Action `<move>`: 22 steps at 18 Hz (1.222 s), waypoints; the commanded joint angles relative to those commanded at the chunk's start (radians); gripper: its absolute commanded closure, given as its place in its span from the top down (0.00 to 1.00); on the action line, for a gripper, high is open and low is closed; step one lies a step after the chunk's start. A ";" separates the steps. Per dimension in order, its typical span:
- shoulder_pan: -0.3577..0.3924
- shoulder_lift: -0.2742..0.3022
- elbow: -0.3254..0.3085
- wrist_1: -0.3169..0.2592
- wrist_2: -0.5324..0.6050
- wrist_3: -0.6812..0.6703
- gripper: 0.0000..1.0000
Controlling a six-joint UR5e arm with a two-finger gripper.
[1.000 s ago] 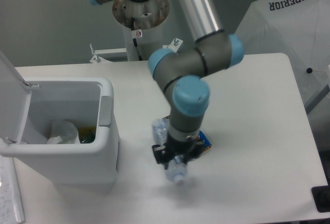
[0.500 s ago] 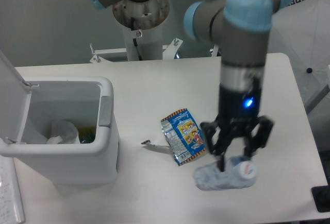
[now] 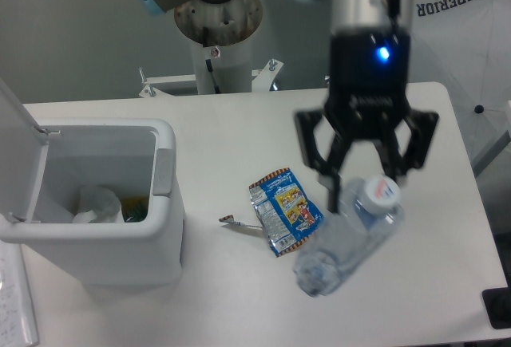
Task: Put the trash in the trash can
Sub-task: 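Lift the water bottle off the table, then carry the bottle over the white trash bin and lower it in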
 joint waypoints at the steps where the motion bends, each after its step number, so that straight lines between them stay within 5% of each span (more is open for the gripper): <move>1: -0.009 0.020 -0.023 0.000 0.002 0.000 0.59; 8: -0.097 0.144 -0.173 -0.003 0.002 0.012 0.59; 22: -0.242 0.249 -0.385 -0.005 0.003 0.003 0.59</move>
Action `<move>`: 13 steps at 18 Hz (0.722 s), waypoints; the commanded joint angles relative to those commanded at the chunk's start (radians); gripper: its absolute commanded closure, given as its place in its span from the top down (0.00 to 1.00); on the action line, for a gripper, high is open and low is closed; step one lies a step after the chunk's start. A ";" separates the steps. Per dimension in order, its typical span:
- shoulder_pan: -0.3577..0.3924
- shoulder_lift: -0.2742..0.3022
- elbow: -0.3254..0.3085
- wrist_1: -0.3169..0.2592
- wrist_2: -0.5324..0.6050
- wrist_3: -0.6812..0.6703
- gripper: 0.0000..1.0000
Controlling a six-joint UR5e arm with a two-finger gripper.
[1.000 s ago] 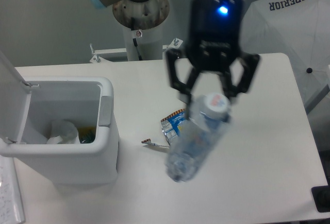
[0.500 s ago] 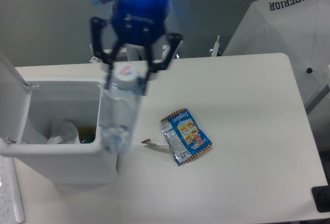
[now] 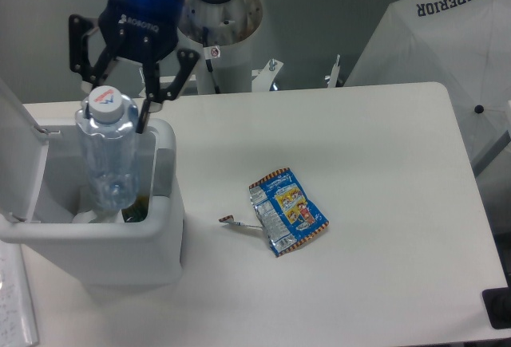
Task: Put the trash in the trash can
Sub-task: 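Carry the bottle over the white trash bin and lower it in, then open the gripper to release the bottle and rise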
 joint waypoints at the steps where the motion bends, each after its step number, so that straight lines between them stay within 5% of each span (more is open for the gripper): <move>1: -0.008 0.000 -0.008 0.000 0.000 -0.002 0.59; 2: -0.009 0.000 -0.015 0.000 0.000 -0.002 0.62; 5: -0.012 0.002 -0.032 0.000 0.002 0.008 1.00; 13: 0.017 0.018 -0.020 -0.005 0.052 -0.003 1.00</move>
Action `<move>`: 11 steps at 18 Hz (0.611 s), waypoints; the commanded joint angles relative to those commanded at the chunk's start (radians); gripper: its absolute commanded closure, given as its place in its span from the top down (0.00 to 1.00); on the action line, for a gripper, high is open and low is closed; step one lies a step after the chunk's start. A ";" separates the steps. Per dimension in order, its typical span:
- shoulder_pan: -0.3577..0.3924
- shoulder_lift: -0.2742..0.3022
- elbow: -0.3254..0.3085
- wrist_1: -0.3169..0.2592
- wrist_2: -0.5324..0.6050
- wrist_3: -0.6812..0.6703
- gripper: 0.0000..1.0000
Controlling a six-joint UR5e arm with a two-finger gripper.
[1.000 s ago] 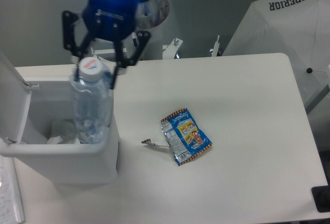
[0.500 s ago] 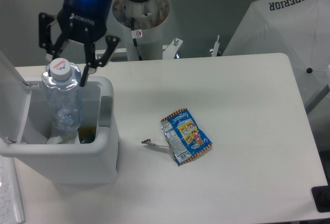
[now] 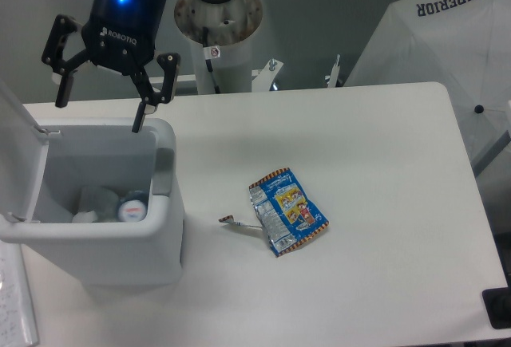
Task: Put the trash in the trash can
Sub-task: 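Open the gripper to release the bottle and rise, then move the gripper down onto the blue snack wrapper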
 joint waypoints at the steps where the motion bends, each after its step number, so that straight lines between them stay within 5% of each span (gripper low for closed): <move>1: 0.047 0.000 -0.009 -0.002 0.031 0.000 1.00; 7: 0.316 0.000 -0.149 0.000 0.069 0.012 1.00; 11: 0.381 -0.040 -0.175 -0.003 0.097 0.014 1.00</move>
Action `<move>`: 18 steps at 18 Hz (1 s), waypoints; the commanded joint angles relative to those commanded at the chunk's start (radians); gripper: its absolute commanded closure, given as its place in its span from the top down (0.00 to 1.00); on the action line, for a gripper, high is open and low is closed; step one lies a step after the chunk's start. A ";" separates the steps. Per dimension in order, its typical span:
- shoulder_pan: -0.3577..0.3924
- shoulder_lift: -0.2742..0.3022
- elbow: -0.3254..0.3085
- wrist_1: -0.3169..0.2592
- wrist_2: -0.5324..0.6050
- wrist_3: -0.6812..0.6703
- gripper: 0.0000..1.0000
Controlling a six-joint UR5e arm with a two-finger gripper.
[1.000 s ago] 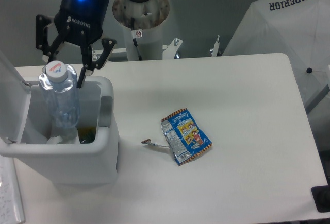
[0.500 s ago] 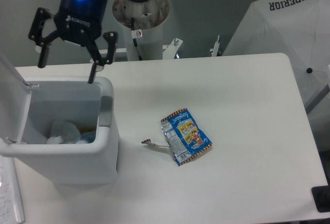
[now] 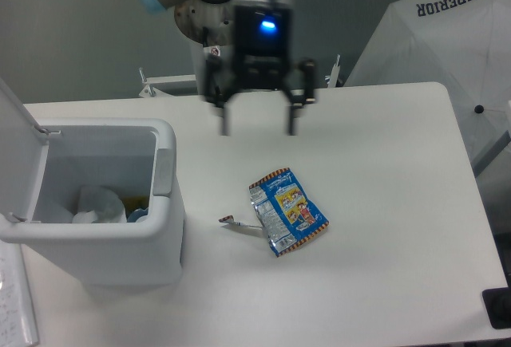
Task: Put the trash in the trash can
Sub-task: 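Move the gripper down onto the blue snack wrapper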
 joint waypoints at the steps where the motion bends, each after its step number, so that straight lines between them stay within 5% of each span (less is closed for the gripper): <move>1: 0.000 -0.021 -0.002 -0.002 0.028 0.000 1.00; 8: -0.014 -0.213 -0.003 -0.017 0.123 -0.012 1.00; 18: -0.142 -0.396 0.018 -0.038 0.218 -0.071 1.00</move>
